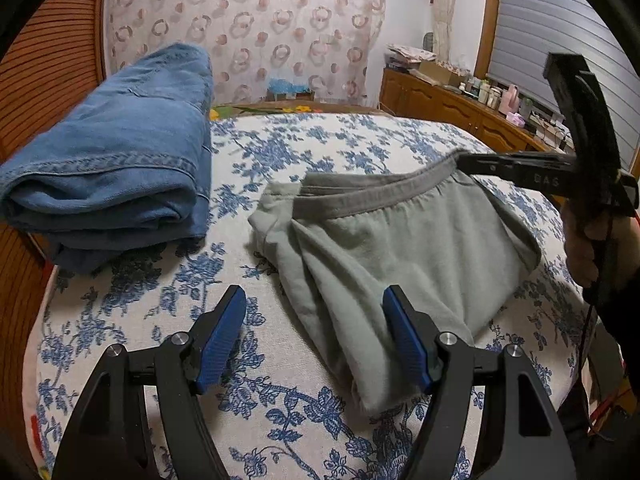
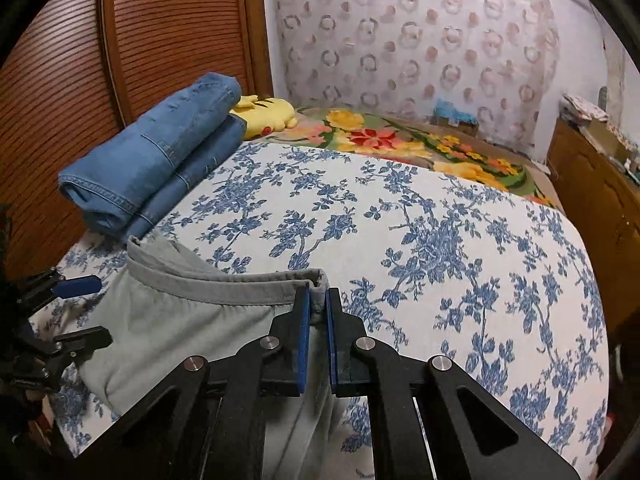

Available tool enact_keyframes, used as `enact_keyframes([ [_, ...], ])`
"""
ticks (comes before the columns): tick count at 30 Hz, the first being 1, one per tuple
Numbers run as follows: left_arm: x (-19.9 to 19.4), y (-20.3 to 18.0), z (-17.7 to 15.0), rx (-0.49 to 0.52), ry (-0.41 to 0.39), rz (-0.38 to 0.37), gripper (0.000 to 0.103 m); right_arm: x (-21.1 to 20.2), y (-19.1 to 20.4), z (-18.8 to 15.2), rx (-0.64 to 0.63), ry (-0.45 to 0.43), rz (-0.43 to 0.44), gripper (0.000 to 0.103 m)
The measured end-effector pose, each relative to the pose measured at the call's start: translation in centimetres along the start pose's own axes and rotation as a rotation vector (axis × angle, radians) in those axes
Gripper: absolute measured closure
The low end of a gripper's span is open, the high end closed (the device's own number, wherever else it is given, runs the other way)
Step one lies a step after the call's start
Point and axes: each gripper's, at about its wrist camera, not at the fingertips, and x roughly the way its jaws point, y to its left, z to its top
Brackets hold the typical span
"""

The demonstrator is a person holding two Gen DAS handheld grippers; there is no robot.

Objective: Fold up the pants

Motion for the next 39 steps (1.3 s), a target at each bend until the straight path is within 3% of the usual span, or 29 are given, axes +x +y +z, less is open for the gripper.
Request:
enact_keyframes([
  [1,-0.4,0.0,0.0,-0.002,-0.006,0.0,0.031,-0.6,0.0,-0.1,-0.004,-0.005,-0.015,0.082],
  [5,-1.9,-0.2,-0.5,-0.002,-0.024,-0.01,0.031,-3.4,0.0,-1.5,-0.016,-0.011,0.024,0.079],
  [7,-2.5,-0.3,-0.9,-0.002,-0.022,-0.019,0.045,-4.6,0.0,-2.9,-0.016,0.005,0.043,0.079],
  [14,-3.4,-1.3,-2.6,0.014,0.012,-0.071,0.064,-7.2,0.0,-7.5,-0.032,0.064,0.061,0.079],
  [22,-2.1,-2.9,-3.2,0.042,0.053,-0.084,0.066,-8.0,-0.4,-9.3,-0.003,0.08,0.088,0.079],
  [27,-2.1,-3.0,-2.7,0.047,0.042,-0.088,0.091,-8.1,0.0,-9.6,-0.018,0.081,0.099,0.079],
  [33,-4.0,-2.7,0.1,0.033,-0.048,-0.093,0.092,-6.8,0.2,-9.3,-0.032,0.092,0.093,0.078],
  [39,-4.2,-2.8,1.5,0.04,-0.071,-0.084,0.093,-5.8,0.9,-8.9,-0.056,0.086,0.085,0.078],
])
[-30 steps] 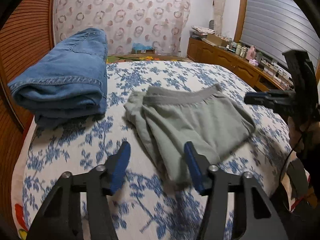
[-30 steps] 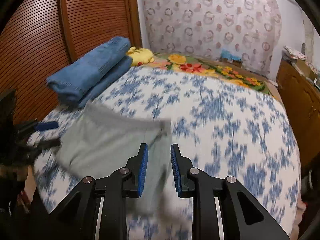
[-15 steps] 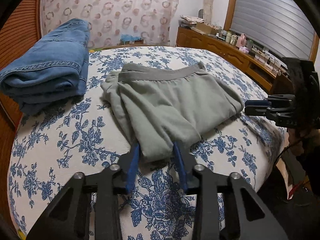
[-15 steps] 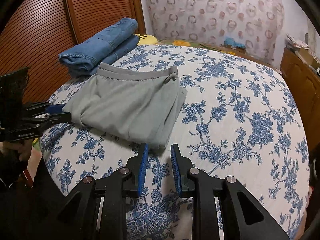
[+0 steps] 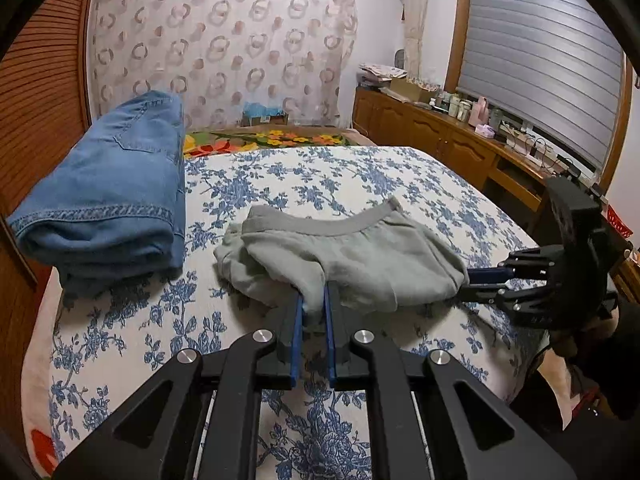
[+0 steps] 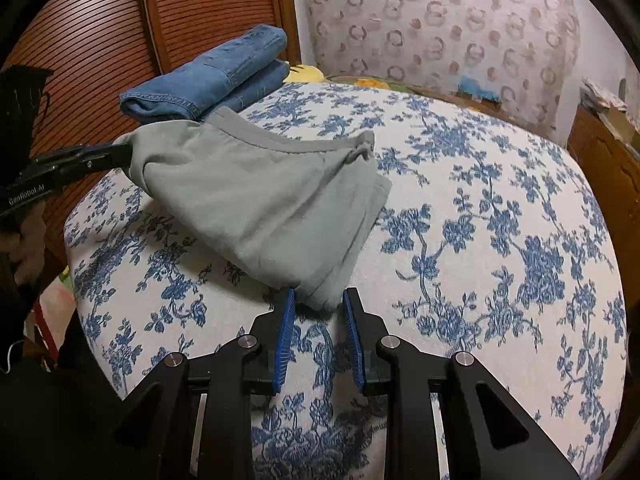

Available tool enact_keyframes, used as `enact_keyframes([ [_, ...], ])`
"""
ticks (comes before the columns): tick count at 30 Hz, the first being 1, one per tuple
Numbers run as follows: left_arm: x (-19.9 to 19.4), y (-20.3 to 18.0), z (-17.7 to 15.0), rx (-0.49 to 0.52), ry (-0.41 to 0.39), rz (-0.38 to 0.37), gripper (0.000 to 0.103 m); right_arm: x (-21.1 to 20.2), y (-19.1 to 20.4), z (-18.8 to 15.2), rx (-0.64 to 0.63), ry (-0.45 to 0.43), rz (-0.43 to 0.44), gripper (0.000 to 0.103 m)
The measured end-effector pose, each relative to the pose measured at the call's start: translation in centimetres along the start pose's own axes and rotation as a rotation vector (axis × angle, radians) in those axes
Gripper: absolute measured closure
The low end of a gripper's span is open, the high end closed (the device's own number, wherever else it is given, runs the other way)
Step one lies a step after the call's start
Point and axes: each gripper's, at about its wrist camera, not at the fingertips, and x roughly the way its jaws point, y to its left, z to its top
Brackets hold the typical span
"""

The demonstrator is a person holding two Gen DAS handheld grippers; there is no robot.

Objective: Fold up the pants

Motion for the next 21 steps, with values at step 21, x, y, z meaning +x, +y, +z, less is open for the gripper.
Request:
enact_keyframes([
  [21,-1.7,-0.3,-0.7,0.031,-0.01,0.019,0.094,-5.5,-2.0,-0.7,0.003,-0.118,-0.229,0.097],
])
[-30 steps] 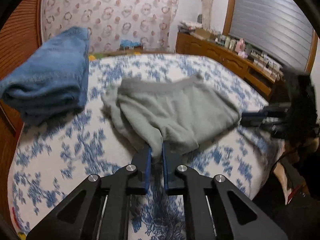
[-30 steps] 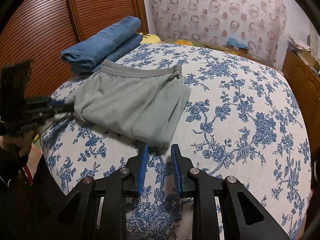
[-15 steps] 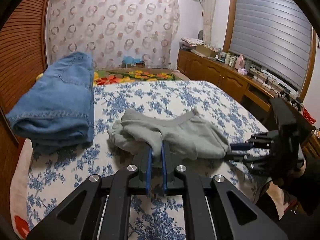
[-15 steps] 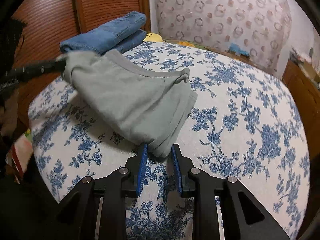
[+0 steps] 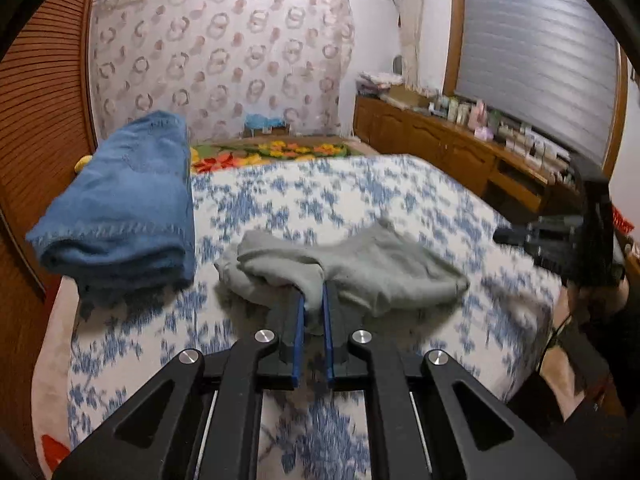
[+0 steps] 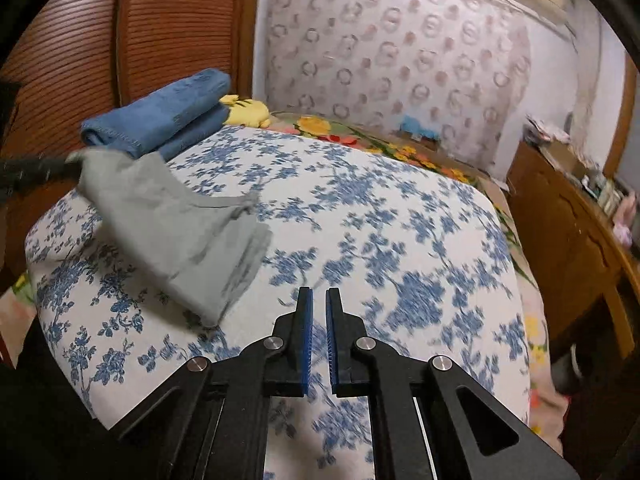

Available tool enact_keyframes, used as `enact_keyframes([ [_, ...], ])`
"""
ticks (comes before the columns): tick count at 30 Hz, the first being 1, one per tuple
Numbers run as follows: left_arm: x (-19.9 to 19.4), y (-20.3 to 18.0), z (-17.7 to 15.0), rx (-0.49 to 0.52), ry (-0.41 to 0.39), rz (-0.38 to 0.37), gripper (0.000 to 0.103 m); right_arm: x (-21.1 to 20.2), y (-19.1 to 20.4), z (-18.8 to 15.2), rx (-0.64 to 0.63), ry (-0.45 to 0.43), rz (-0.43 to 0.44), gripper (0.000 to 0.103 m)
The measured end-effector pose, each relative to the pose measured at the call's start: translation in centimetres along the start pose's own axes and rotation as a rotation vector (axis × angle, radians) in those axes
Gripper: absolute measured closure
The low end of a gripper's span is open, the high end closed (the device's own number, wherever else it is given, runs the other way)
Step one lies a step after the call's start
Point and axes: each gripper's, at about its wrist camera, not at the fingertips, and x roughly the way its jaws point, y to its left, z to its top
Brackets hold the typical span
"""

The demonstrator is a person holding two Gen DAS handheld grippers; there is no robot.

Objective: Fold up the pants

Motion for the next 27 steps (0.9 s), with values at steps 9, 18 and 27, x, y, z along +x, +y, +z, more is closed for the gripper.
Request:
enact_keyframes([
  [9,-0.2,0.2,-2.9,0.003,0.071,0.005,0.094,0.1,1.7,0.8,0.046,-0.016,0.138,0.091],
  [18,0.2,0.4,-3.7,-0.015,0.099,0.006,0.094,1.8,2.4,0.9,0.026,0.031,0.185,0.077],
  [27,-0.7,1.2,-3.9,-0.035,0.083,0.026,0.094,2.2,3.1,0.6,0.013,0.06,0.216,0.077],
])
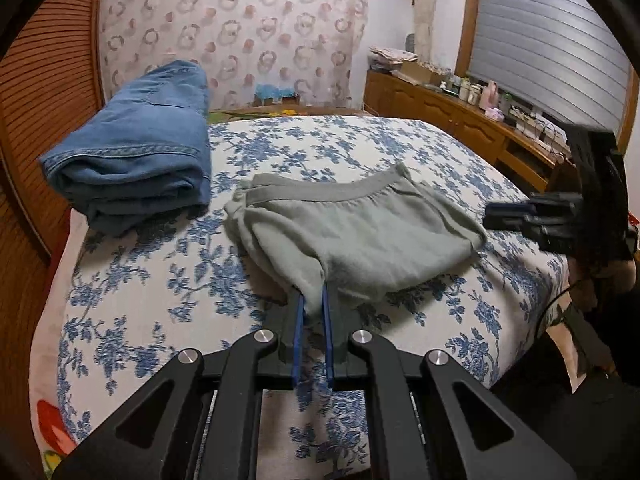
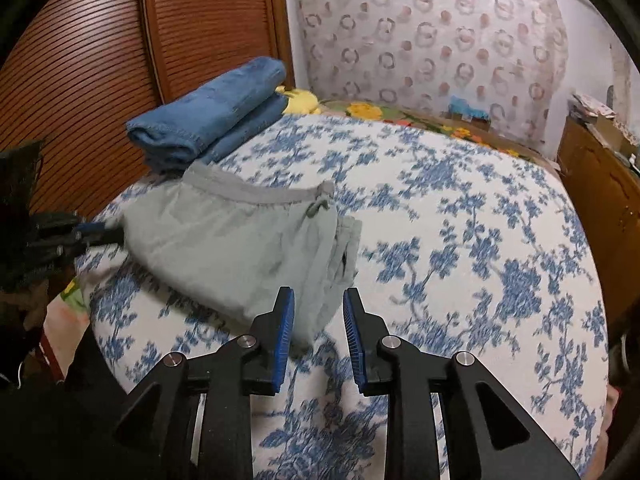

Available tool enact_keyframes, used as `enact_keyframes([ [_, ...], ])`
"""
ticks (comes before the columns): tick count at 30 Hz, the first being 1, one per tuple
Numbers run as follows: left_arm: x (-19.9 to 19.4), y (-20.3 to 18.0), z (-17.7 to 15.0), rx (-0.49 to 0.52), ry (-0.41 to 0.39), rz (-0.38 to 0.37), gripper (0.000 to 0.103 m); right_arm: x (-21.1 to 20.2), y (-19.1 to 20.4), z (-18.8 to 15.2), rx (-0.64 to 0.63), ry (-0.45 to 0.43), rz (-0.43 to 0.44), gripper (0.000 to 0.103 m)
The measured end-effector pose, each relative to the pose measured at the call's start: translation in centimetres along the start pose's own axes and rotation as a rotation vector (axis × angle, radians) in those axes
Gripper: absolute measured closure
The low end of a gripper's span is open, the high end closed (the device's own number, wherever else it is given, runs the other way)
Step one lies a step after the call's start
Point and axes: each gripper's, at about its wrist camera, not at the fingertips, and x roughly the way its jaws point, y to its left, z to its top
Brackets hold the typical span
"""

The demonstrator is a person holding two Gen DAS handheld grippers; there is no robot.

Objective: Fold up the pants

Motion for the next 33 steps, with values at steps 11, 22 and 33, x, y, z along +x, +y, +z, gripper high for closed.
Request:
enact_keyframes([
  [11,-0.4,0.9,-2.2,0.016,0.08,0.038,0.094,-0.4,0.5,0.4,0.014,-0.02,0.017,0.076],
  [22,-0.5,1.0,0.4,0.009,0.02,0.044,0.053,0.9,0.8,2.2,0.034,-0.047,0.04,0.057],
  [33,2.2,1.4,3.0,-0.015,0.007,0.05,0.026,3.3,0.7,3.7,0.065,-0.025,0.055,0.056],
])
